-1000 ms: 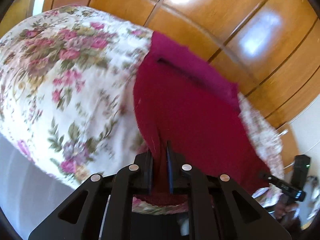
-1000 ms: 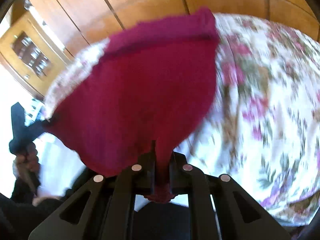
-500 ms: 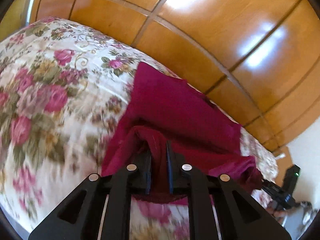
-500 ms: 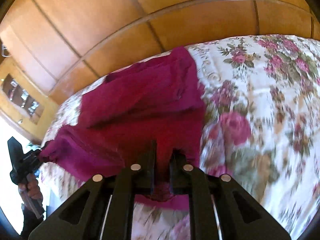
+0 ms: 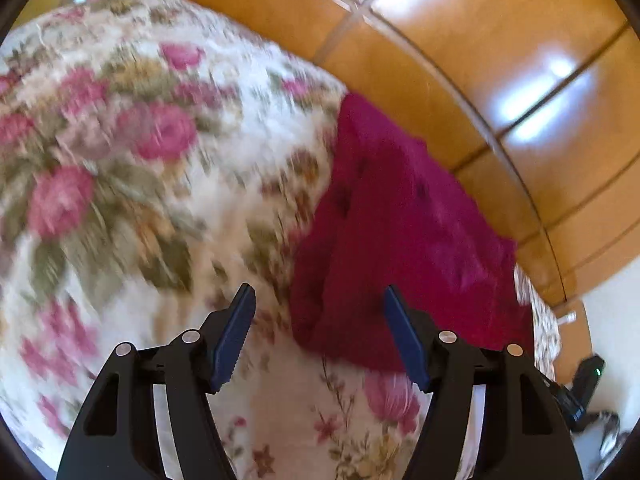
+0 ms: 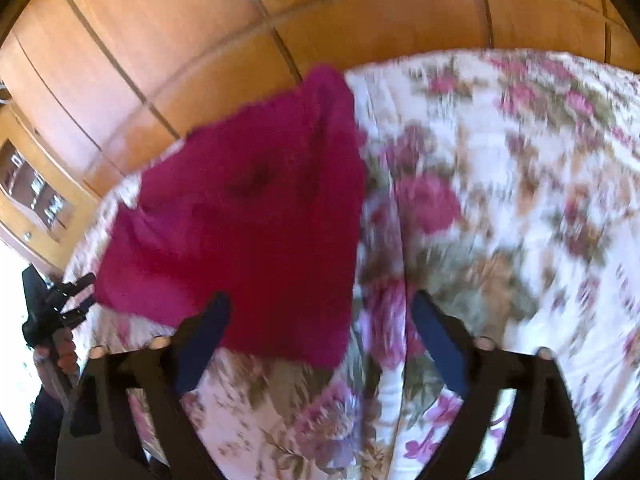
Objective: Fold small clothes
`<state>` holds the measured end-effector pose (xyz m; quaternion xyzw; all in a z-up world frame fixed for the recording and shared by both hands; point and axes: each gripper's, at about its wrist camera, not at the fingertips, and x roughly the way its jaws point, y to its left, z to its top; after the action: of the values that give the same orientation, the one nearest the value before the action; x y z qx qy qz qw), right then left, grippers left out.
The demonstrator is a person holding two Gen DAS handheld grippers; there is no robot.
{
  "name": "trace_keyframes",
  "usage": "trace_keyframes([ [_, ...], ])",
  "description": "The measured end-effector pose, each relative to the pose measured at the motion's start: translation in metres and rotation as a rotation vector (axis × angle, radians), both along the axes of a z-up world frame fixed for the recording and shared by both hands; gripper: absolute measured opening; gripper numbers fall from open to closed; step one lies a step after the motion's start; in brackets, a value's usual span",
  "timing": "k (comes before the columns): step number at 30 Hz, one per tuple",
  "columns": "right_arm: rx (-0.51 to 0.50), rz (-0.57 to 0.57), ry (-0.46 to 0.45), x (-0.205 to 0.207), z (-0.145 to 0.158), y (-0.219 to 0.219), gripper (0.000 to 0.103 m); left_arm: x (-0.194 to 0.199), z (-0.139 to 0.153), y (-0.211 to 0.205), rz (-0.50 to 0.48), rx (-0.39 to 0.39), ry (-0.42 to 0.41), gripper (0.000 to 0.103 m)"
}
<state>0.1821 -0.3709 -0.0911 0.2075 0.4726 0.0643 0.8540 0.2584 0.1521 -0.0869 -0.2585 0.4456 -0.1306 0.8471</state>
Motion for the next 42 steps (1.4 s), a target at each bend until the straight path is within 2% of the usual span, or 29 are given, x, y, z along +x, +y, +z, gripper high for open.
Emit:
trace_keyframes([
  [1, -0.003, 0.0, 0.001, 0.003, -0.004, 0.003, 0.062, 0.0, -0.005, -0.006, -0.017, -0.007, 0.006, 0.065],
  [2, -0.008, 0.002, 0.002, 0.007, -0.008, 0.008, 0.049, 0.0, -0.006, -0.012, -0.023, 0.002, 0.004, 0.065],
  [3, -0.025, 0.004, 0.005, 0.012, -0.011, 0.013, 0.042, 0.002, -0.005, -0.018, -0.03, 0.028, -0.001, 0.053],
  [4, -0.048, 0.003, 0.0, 0.015, -0.01, 0.018, 0.039, 0.005, -0.005, -0.027, -0.049, 0.072, 0.007, 0.035],
  [6, -0.051, 0.001, -0.003, 0.017, -0.003, 0.02, 0.02, 0.006, -0.004, -0.035, -0.059, 0.108, 0.017, 0.024],
  [9, -0.031, 0.005, -0.029, 0.008, 0.012, 0.016, 0.015, -0.006, 0.006, -0.04, -0.072, 0.16, -0.02, 0.02],
  [12, -0.009, 0.028, -0.056, -0.008, 0.025, 0.015, 0.013, -0.022, 0.016, -0.034, -0.077, 0.132, -0.04, 0.019],
  [15, 0.003, 0.056, -0.056, -0.031, 0.034, 0.016, 0.013, -0.055, 0.026, -0.026, -0.081, 0.107, -0.054, 0.019],
  [18, 0.014, 0.086, -0.021, -0.063, 0.032, 0.013, 0.013, -0.09, 0.028, -0.022, -0.09, 0.093, -0.037, 0.019],
  [22, -0.002, 0.123, 0.032, -0.099, 0.024, 0.016, 0.014, -0.146, 0.015, -0.016, -0.102, 0.079, 0.011, 0.021],
  [23, -0.02, 0.125, 0.033, -0.104, 0.024, 0.017, 0.018, -0.15, 0.012, -0.014, -0.097, 0.069, 0.023, 0.022],
  [25, -0.048, 0.114, 0.019, -0.106, 0.026, 0.014, 0.034, -0.158, 0.007, -0.006, -0.08, 0.043, 0.039, 0.027],
  [26, -0.048, 0.099, -0.006, -0.103, 0.03, 0.01, 0.049, -0.158, 0.008, -0.003, -0.075, 0.038, 0.033, 0.031],
  [27, -0.061, 0.082, -0.024, -0.102, 0.034, 0.008, 0.053, -0.155, 0.01, -0.001, -0.065, 0.044, 0.024, 0.032],
  [31, -0.153, 0.044, -0.076, -0.073, 0.044, 0.007, 0.054, -0.128, 0.028, -0.003, -0.063, 0.113, -0.054, 0.032],
  [34, -0.183, 0.039, -0.062, -0.049, 0.036, 0.008, 0.049, -0.098, 0.03, -0.016, -0.094, 0.138, -0.076, 0.032],
  [36, -0.186, 0.046, -0.049, -0.038, 0.028, 0.01, 0.038, -0.082, 0.025, -0.026, -0.109, 0.167, -0.077, 0.032],
  [38, -0.208, 0.058, -0.023, -0.032, 0.022, 0.014, 0.009, -0.073, 0.017, -0.032, -0.137, 0.182, -0.056, 0.029],
  [39, -0.223, 0.059, -0.026, -0.035, 0.024, 0.016, 0.008, -0.071, 0.016, -0.036, -0.145, 0.195, -0.052, 0.009],
  [42, -0.254, 0.082, -0.082, -0.05, 0.044, 0.019, 0.007, -0.081, 0.026, -0.034, -0.142, 0.186, -0.109, 0.007],
])
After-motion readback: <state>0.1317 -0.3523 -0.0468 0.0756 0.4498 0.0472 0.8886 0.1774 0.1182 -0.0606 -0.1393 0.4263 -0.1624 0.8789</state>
